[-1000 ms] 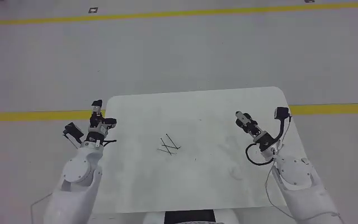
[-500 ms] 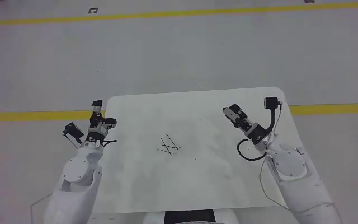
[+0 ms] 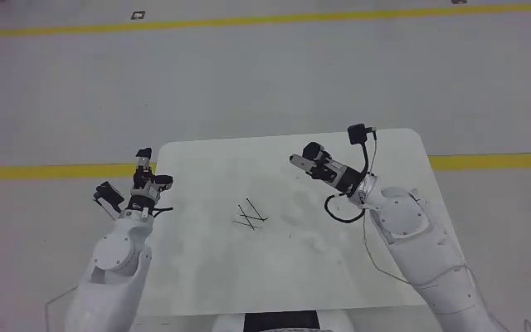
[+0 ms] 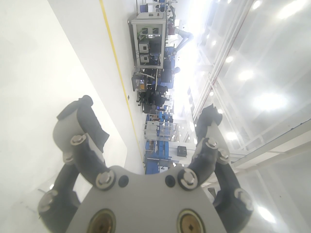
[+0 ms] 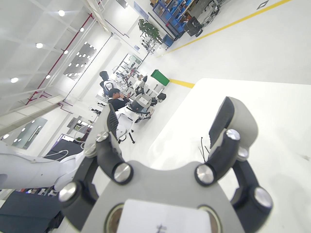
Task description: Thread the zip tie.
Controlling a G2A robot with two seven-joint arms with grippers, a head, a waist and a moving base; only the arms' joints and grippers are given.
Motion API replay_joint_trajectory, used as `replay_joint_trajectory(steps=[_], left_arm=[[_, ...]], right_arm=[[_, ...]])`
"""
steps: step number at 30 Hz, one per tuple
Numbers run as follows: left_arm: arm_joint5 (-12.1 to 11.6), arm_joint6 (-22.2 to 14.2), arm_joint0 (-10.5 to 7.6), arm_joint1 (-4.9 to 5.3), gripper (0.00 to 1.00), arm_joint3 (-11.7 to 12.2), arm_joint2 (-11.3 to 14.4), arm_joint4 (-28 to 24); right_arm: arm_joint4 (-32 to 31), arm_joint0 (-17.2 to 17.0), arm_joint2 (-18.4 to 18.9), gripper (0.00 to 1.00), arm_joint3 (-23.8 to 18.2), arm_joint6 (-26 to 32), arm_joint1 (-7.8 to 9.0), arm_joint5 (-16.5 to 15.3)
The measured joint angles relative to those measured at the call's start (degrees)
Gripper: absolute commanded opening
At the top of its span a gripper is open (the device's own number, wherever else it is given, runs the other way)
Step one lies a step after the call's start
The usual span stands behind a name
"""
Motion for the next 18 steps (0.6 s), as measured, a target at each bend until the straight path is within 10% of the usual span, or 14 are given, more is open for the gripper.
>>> replay_joint_trajectory(steps=[10, 18], left_arm=[[0.00, 0.00, 0.00, 0.00, 1.00, 0.00, 0.00, 0.00], [0.00, 0.00, 0.00, 0.00, 1.00, 0.00, 0.00, 0.00]], right_arm=[[-0.11, 0.12, -0.12, 1.00, -0.14, 0.12, 0.00, 0.00], [-4.38, 10.06, -7.67, 1.00, 1.86, 10.12, -0.89, 0.20]])
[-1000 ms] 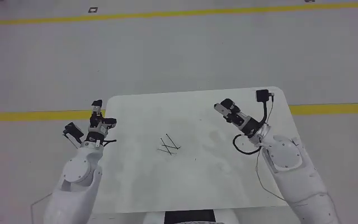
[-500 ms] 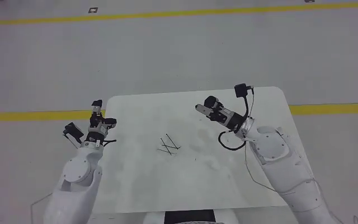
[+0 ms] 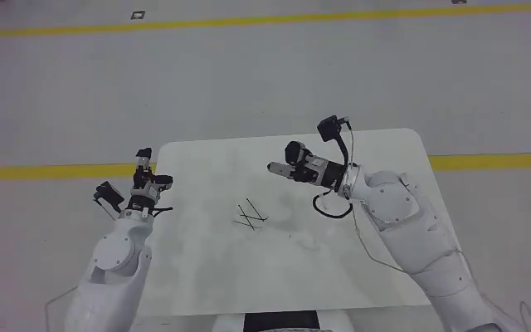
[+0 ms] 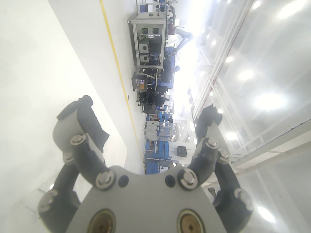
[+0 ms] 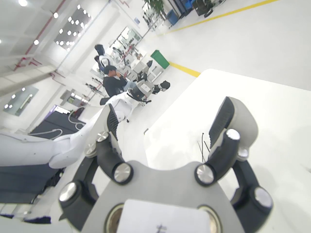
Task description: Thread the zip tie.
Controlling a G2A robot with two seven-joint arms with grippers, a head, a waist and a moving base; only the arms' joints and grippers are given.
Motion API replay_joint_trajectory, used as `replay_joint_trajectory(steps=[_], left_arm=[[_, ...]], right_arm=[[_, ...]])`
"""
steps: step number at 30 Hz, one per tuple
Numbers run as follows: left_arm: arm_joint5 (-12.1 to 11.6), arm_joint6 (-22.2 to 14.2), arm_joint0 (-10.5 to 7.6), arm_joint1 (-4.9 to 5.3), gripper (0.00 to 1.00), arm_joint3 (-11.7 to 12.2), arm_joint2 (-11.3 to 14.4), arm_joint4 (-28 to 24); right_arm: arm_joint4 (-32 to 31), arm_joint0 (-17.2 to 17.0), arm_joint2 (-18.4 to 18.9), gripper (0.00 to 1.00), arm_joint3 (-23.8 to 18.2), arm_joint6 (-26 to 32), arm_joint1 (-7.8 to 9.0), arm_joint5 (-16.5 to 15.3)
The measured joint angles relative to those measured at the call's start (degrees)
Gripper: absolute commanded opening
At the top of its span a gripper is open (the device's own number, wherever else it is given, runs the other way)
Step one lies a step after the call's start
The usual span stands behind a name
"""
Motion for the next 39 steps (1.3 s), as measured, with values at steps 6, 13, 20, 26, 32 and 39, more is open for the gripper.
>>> replay_joint_trajectory(steps=[6, 13, 20, 26, 32, 39], left_arm=[[0.00, 0.00, 0.00, 0.00, 1.00, 0.00, 0.00, 0.00], [0.00, 0.00, 0.00, 0.00, 1.00, 0.00, 0.00, 0.00], [0.00, 0.00, 0.00, 0.00, 1.00, 0.00, 0.00, 0.00], [0.00, 0.00, 0.00, 0.00, 1.00, 0.00, 0.00, 0.00], [0.00, 0.00, 0.00, 0.00, 1.00, 0.00, 0.00, 0.00], [0.00, 0.00, 0.00, 0.00, 1.00, 0.00, 0.00, 0.00]], right_arm=[[-6.15, 6.37, -7.12, 1.00, 3.32, 6.27, -1.01, 0.67], [-8.88, 9.08, -12.29, 1.00, 4.49, 12.76, -1.57, -0.24], [-8.87, 9.04, -12.21, 1.00, 4.48, 12.60, -1.56, -0.19], [-9.41, 9.55, -12.87, 1.00, 4.20, 13.27, -1.63, -0.06], [-7.78, 16.18, -21.07, 1.00, 8.84, 23.03, -3.94, 2.39], [-6.13, 22.71, -32.61, 1.00, 17.71, 22.28, -9.21, 5.73]])
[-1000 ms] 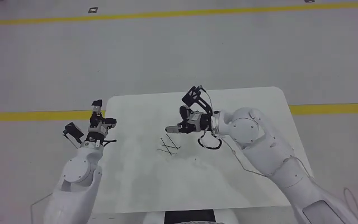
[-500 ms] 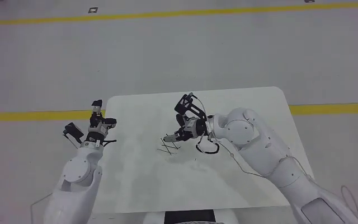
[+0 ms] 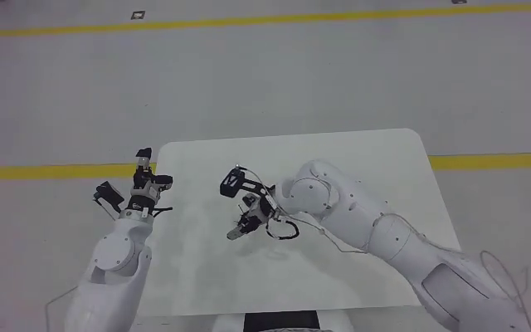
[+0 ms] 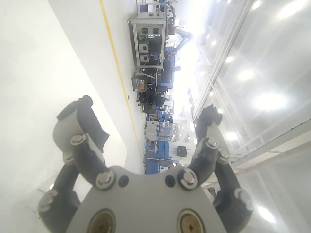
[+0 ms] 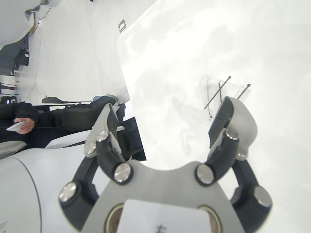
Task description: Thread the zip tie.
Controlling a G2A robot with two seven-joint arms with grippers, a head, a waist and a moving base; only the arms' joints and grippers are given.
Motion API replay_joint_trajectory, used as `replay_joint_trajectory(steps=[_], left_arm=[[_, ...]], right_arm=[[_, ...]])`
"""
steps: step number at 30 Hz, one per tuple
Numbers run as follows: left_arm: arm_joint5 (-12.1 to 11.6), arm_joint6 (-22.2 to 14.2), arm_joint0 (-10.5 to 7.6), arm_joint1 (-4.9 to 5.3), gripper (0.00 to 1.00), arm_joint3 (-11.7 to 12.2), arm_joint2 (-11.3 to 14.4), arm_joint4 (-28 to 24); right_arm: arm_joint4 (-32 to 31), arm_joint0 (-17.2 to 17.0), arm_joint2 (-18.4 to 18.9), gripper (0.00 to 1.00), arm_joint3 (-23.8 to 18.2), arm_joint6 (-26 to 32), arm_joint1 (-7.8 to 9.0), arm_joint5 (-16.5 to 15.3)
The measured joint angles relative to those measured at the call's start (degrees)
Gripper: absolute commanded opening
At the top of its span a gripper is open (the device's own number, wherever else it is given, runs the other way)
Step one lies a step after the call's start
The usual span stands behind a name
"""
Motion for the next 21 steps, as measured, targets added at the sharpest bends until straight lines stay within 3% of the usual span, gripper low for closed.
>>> replay_joint_trajectory(steps=[4, 16, 21], left_arm=[[0.00, 0.00, 0.00, 0.00, 1.00, 0.00, 0.00, 0.00], [0.00, 0.00, 0.00, 0.00, 1.00, 0.00, 0.00, 0.00], [0.00, 0.00, 0.00, 0.00, 1.00, 0.00, 0.00, 0.00]], right_arm=[[1.15, 1.79, -2.83, 1.00, 4.38, -0.16, -1.90, 0.24], [1.04, 1.70, -2.81, 1.00, 4.22, -0.13, -1.86, 0.27], [-2.81, 1.49, -5.03, 1.00, 5.17, -0.44, -2.88, 4.14]])
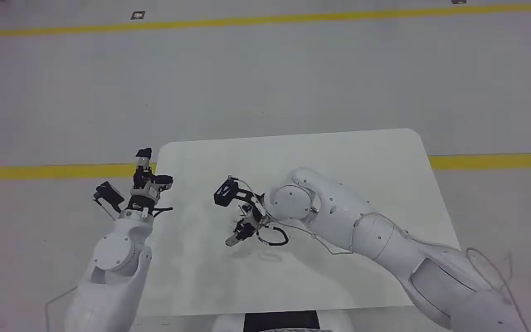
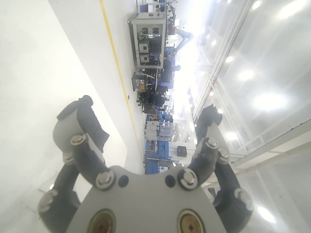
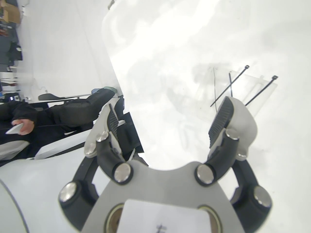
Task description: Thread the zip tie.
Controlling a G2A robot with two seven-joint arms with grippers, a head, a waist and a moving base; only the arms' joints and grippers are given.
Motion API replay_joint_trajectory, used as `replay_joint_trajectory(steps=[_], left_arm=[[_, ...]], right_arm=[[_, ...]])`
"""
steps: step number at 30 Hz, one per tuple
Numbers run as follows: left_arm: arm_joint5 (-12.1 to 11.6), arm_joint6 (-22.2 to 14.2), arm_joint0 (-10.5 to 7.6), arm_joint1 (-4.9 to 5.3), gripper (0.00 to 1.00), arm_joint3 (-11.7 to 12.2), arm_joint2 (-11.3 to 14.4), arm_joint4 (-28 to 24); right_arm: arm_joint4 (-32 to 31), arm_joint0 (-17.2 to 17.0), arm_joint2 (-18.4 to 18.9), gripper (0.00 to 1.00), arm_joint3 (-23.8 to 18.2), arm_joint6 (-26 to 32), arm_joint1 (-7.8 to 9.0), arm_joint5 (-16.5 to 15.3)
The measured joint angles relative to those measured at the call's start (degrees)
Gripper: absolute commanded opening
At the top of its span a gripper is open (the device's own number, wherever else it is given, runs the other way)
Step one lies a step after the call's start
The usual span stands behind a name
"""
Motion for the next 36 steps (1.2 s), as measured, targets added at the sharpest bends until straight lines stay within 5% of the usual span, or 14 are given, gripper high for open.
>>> replay_joint_trajectory(steps=[9, 24, 36], left_arm=[[0.00, 0.00, 0.00, 0.00, 1.00, 0.00, 0.00, 0.00], [0.00, 0.00, 0.00, 0.00, 1.00, 0.00, 0.00, 0.00], [0.00, 0.00, 0.00, 0.00, 1.00, 0.00, 0.00, 0.00]], right_arm=[[1.51, 2.36, -3.08, 1.00, 7.05, -0.61, -3.92, 1.55], [1.55, 1.69, -3.08, 1.00, 8.43, -1.90, -4.23, 2.25], [1.09, 1.27, -3.48, 1.00, 14.18, -6.85, -7.05, 4.61]])
